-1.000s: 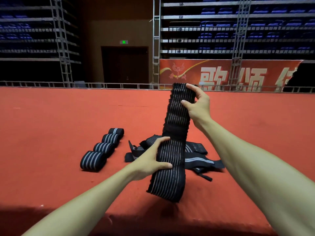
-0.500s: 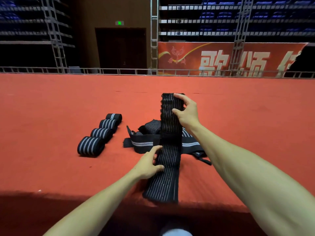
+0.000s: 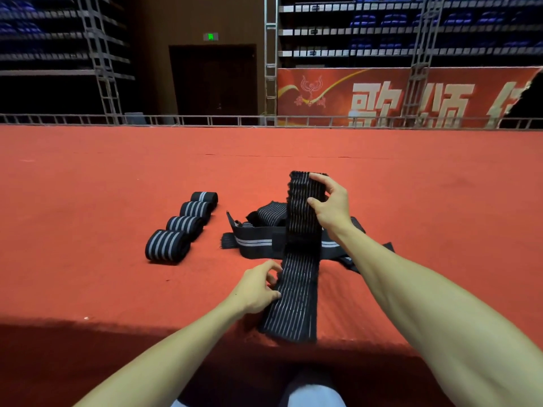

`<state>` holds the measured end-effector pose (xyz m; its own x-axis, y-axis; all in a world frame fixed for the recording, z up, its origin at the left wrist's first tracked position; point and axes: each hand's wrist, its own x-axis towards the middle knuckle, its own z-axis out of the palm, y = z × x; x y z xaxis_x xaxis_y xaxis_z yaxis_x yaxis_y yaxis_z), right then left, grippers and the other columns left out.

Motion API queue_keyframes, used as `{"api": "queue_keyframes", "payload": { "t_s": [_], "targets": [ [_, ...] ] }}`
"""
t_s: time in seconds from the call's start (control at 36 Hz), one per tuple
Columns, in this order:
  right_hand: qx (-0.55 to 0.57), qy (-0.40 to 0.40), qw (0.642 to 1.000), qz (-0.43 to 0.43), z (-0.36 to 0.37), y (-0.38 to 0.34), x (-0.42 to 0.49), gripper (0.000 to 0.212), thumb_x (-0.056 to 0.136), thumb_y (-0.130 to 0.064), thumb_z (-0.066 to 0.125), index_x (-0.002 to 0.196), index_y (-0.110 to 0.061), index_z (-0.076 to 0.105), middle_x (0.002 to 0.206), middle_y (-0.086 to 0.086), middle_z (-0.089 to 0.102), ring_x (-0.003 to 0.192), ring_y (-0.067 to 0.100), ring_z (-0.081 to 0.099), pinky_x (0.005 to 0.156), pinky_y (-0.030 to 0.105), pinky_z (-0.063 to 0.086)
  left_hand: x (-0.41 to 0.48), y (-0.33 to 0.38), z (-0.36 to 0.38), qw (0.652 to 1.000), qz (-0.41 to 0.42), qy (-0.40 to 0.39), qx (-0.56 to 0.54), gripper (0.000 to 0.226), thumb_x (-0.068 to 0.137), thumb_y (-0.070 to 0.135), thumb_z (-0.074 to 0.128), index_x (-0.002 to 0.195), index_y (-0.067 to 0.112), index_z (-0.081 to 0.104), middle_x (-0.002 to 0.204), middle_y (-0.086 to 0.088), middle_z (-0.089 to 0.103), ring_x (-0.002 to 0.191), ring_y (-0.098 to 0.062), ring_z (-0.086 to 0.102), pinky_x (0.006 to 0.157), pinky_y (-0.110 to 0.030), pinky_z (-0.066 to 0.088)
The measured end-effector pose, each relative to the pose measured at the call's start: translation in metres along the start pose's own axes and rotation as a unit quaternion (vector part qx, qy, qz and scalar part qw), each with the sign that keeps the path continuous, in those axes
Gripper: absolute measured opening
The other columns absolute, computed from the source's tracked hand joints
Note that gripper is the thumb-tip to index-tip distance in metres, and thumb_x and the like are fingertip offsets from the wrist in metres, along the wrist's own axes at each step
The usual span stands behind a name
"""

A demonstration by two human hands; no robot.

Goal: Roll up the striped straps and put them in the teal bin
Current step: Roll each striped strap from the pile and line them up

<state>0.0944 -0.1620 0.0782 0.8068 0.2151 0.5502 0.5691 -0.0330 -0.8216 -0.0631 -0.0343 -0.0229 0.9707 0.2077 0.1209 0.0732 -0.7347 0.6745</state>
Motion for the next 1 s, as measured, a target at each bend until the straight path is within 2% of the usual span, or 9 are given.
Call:
{"api": "queue_keyframes", "payload": {
  "t_s": [0.11, 0.28, 0.33, 0.44, 0.56, 0.64, 0.78, 0.86, 1.0],
  "targets": [
    [-0.001, -0.004, 1.0, 0.004, -0.001, 0.001, -0.003, 0.057, 0.079, 0.016, 0.063, 0.121, -0.023, 0.065, 0.12, -0.007, 0.064, 0.115, 0.015, 0.059, 0.107, 0.036, 0.045, -0.001, 0.0, 0.002, 1.0, -0.006, 0.01, -0.002, 0.033, 0.081, 0.012, 0.077, 0.111, 0.017, 0.062, 0.094, 0.002, 0.062, 0.069, -0.01, 0.056, 0.073, -0.022, 0.05],
    [0.002, -0.013, 1.0, 0.01, -0.002, -0.001, -0.008, 0.056, 0.081, 0.016, 0.061, 0.124, -0.019, 0.064, 0.121, -0.006, 0.063, 0.115, 0.014, 0.059, 0.096, 0.017, 0.045, 0.0, 0.0, 0.004, 0.999, -0.012, 0.012, -0.032, 0.029, 0.083, 0.008, 0.075, 0.107, 0.017, 0.062, 0.088, 0.001, 0.062, 0.063, -0.007, 0.054, 0.049, -0.017, 0.047],
    [0.003, -0.013, 1.0, 0.012, -0.001, 0.0, -0.009, 0.056, 0.081, 0.016, 0.061, 0.123, -0.02, 0.065, 0.12, -0.006, 0.063, 0.114, 0.013, 0.06, 0.093, 0.014, 0.046, -0.001, 0.0, 0.005, 0.999, -0.013, 0.017, -0.029, 0.029, 0.083, 0.009, 0.075, 0.107, 0.018, 0.062, 0.089, 0.001, 0.064, 0.068, -0.008, 0.056, 0.053, -0.016, 0.049],
    [-0.002, -0.013, 1.0, 0.009, 0.001, 0.002, -0.011, 0.057, 0.079, 0.016, 0.061, 0.121, -0.021, 0.065, 0.118, -0.009, 0.064, 0.113, 0.012, 0.06, 0.104, 0.027, 0.045, -0.003, -0.001, 0.009, 0.999, -0.014, 0.02, -0.033, 0.028, 0.083, 0.012, 0.076, 0.104, 0.023, 0.061, 0.094, 0.001, 0.063, 0.069, -0.006, 0.056, 0.062, -0.018, 0.051],
    [0.003, -0.015, 1.0, 0.009, 0.002, 0.002, -0.015, 0.056, 0.079, 0.017, 0.062, 0.123, -0.019, 0.065, 0.118, -0.008, 0.064, 0.112, 0.01, 0.06, 0.103, 0.024, 0.045, -0.01, 0.0, 0.017, 0.996, 0.042, 0.032, 0.067, 0.03, 0.089, 0.015, 0.067, 0.118, 0.017, 0.058, 0.103, 0.003, 0.053, 0.076, -0.009, 0.054, 0.08, -0.021, 0.046],
    [0.011, -0.02, 1.0, 0.01, 0.002, 0.001, -0.019, 0.055, 0.08, 0.016, 0.061, 0.123, -0.019, 0.065, 0.118, -0.008, 0.064, 0.111, 0.01, 0.06, 0.096, 0.013, 0.045, -0.016, 0.0, 0.027, 0.989, 0.086, 0.036, 0.113, 0.03, 0.094, 0.015, 0.057, 0.124, 0.016, 0.053, 0.112, 0.0, 0.045, 0.096, -0.021, 0.056, 0.093, -0.034, 0.045],
    [0.011, -0.025, 1.0, 0.015, 0.0, 0.003, -0.022, 0.055, 0.081, 0.014, 0.063, 0.119, -0.024, 0.065, 0.118, -0.007, 0.065, 0.11, 0.013, 0.061, 0.1, 0.025, 0.047, -0.018, -0.002, 0.028, 0.95, 0.153, 0.018, 0.27, 0.035, 0.097, 0.022, 0.046, 0.132, 0.021, 0.046, 0.125, -0.003, 0.038, 0.112, -0.023, 0.039, 0.087, -0.041, 0.047],
    [0.021, -0.028, 0.999, 0.023, -0.003, 0.003, -0.028, 0.051, 0.082, 0.012, 0.064, 0.118, -0.024, 0.066, 0.115, -0.006, 0.066, 0.104, 0.012, 0.062, 0.092, 0.018, 0.05, -0.016, -0.004, 0.028, 0.926, 0.184, -0.006, 0.329, 0.038, 0.098, 0.033, 0.038, 0.134, 0.023, 0.046, 0.129, -0.004, 0.041, 0.114, -0.026, 0.038, 0.091, -0.044, 0.044],
    [0.009, -0.044, 0.999, 0.023, -0.003, 0.016, -0.038, 0.047, 0.079, 0.01, 0.068, 0.109, -0.026, 0.069, 0.106, -0.009, 0.07, 0.101, 0.011, 0.066, 0.094, 0.023, 0.05, 0.004, -0.009, 0.019, 0.959, 0.208, 0.05, 0.185, 0.031, 0.097, 0.035, 0.046, 0.123, 0.022, 0.056, 0.118, 0.001, 0.047, 0.107, -0.021, 0.042, 0.098, -0.036, 0.039]
  ]
}}
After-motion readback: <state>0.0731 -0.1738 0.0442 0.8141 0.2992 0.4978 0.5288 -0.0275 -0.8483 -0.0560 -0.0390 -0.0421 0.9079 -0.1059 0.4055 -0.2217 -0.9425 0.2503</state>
